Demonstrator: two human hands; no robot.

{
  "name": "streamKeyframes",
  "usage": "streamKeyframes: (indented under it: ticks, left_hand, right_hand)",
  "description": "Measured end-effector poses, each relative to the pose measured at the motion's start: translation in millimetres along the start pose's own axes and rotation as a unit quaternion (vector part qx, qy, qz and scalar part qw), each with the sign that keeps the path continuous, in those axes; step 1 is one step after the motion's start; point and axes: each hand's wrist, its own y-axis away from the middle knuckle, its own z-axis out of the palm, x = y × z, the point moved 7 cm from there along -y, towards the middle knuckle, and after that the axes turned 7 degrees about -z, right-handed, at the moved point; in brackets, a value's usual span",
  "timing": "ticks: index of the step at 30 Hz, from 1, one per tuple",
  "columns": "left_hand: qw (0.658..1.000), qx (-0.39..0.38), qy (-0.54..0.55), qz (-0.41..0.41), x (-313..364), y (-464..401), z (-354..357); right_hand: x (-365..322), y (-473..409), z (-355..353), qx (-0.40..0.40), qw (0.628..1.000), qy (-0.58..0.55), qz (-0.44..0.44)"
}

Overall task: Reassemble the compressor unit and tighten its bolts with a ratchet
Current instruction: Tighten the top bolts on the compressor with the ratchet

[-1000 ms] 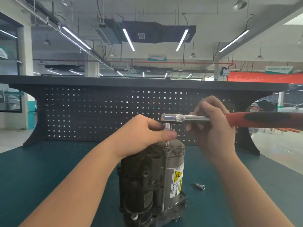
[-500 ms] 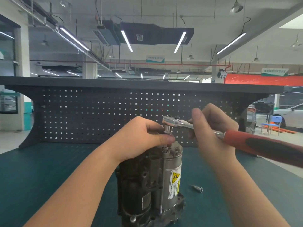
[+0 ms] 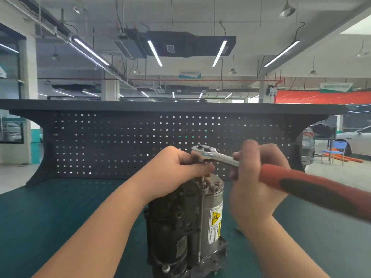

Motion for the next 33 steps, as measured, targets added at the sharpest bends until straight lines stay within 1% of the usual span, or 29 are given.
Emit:
streamKeyframes:
  ticks: [2,3,5,6,7,8,9,11,12,14,15,16,17,18,19,20,21,22,23,24,25,26,27,28,29,30,31,32,33]
  left_hand:
    - [1.0,0.006,0.001,-0.017,0.1,0.3,-0.2]
    - [1.0,0.006,0.0,-0.021,0.0,0.6,0.3]
    - [1.0,0.006,-0.003,-0.026,1.2,1.6,1.6]
    - [1.0,0.008,-0.005,-0.028,2.2,2.2,2.0]
    - [1.0,0.01,-0.009,-0.028,1.9,2.0,2.2]
    - [0.999,0.014,-0.009,-0.028,1.8,2.1,2.2]
    - [1.0,0.018,-0.005,-0.024,1.5,2.1,1.7]
    - [1.0,0.028,0.0,-0.014,1.5,2.7,-0.5]
    - [1.0,0.027,0.0,-0.009,2.5,3.1,-0.4]
    - [1.0,0.018,0.004,0.002,4.9,3.1,2.0]
    - [1.0,0.012,0.012,0.009,6.2,3.3,3.4]
    - [1.0,0.006,0.021,0.014,8.1,4.3,4.6]
    - [1.0,0.003,0.025,0.016,8.7,4.6,5.1]
    - [1.0,0.004,0.023,0.01,8.0,4.6,5.0]
    - [1.0,0.005,0.016,0.002,5.6,3.7,4.0]
    - [1.0,0.008,0.006,-0.008,3.3,3.3,2.6]
    - [1.0,0.012,-0.003,-0.016,1.3,2.7,1.6]
    - [1.0,0.015,-0.007,-0.023,0.7,2.5,1.5]
    - [0.999,0.018,-0.013,-0.026,0.5,2.3,1.2]
    - [0.999,0.022,-0.016,-0.025,1.9,2.9,1.7]
    - [0.999,0.026,-0.016,-0.022,2.7,3.2,1.9]
    - [0.999,0.028,-0.016,-0.017,3.5,3.6,1.6]
    - [0.999,0.03,-0.014,-0.013,4.0,3.8,1.1]
    - [0.999,0.03,-0.012,-0.009,3.7,3.9,0.6]
    - [1.0,0.029,-0.011,-0.005,3.6,3.5,0.9]
    - [1.0,0.028,-0.014,-0.003,3.8,3.4,1.4]
    - [1.0,0.023,-0.012,0.001,5.2,3.7,2.8]
    - [1.0,0.018,-0.007,0.004,6.8,4.2,4.1]
    - [1.0,0.011,0.0,0.008,8.1,4.8,5.5]
  right_hand:
    - [9.0,-4.1,-12.7,0.072,0.995,-0.057,0.047]
    - [20.8,-4.9,-18.1,0.096,0.985,-0.09,0.108]
    - [51.5,-5.7,-15.7,0.102,0.948,-0.158,0.258]
    - [62.8,-3.8,-15.1,0.1,0.926,-0.198,0.307]
    - [66.4,-3.9,-13.6,0.095,0.916,-0.215,0.324]
    - [63.8,-5.9,-14.6,0.095,0.925,-0.212,0.302]
    - [54.5,-8.7,-18.7,0.094,0.952,-0.172,0.236]
    - [21.5,-9.1,-20.2,0.066,0.995,-0.046,0.051]
    - [4.1,-7.0,-16.1,0.041,0.998,0.024,-0.052]
    - [-17.7,0.1,-4.6,-0.027,0.968,0.146,-0.201]
    - [-20.8,0.4,-0.5,-0.075,0.951,0.175,-0.244]
    - [-17.5,-1.0,6.2,-0.14,0.939,0.188,-0.253]
    - [-9.2,-4.4,12.0,-0.192,0.935,0.211,-0.211]
    - [-2.3,-7.3,13.4,-0.213,0.938,0.23,-0.151]
    - [0.3,-10.5,8.1,-0.172,0.957,0.204,-0.114]
    - [2.3,-12.5,-3.6,-0.085,0.984,0.124,-0.09]
    - [7.4,-13.0,-14.7,0.003,0.999,0.011,-0.032]
    - [20.3,-14.3,-18.9,0.052,0.992,-0.096,0.066]
    - [35.7,-11.9,-17.5,0.066,0.97,-0.163,0.17]
    - [50.1,-10.0,-12.6,0.061,0.944,-0.207,0.25]
    - [57.5,-7.7,-11.4,0.057,0.931,-0.22,0.287]
    - [58.7,-8.6,-11.1,0.056,0.933,-0.215,0.284]
    - [50.5,-11.9,-11.6,0.053,0.953,-0.187,0.233]
    - [35.7,-14.8,-13.2,0.048,0.979,-0.132,0.144]
    - [13.9,-16.0,-13.1,0.022,0.998,-0.062,0.025]
    - [-6.8,-17.6,-10.5,-0.021,0.995,0.021,-0.1]
    - [-20.6,-14.4,-3.1,-0.074,0.969,0.111,-0.21]
    - [-27.6,-5.7,7.8,-0.139,0.931,0.169,-0.292]
    - [-31.8,2.4,15.6,-0.186,0.907,0.196,-0.324]
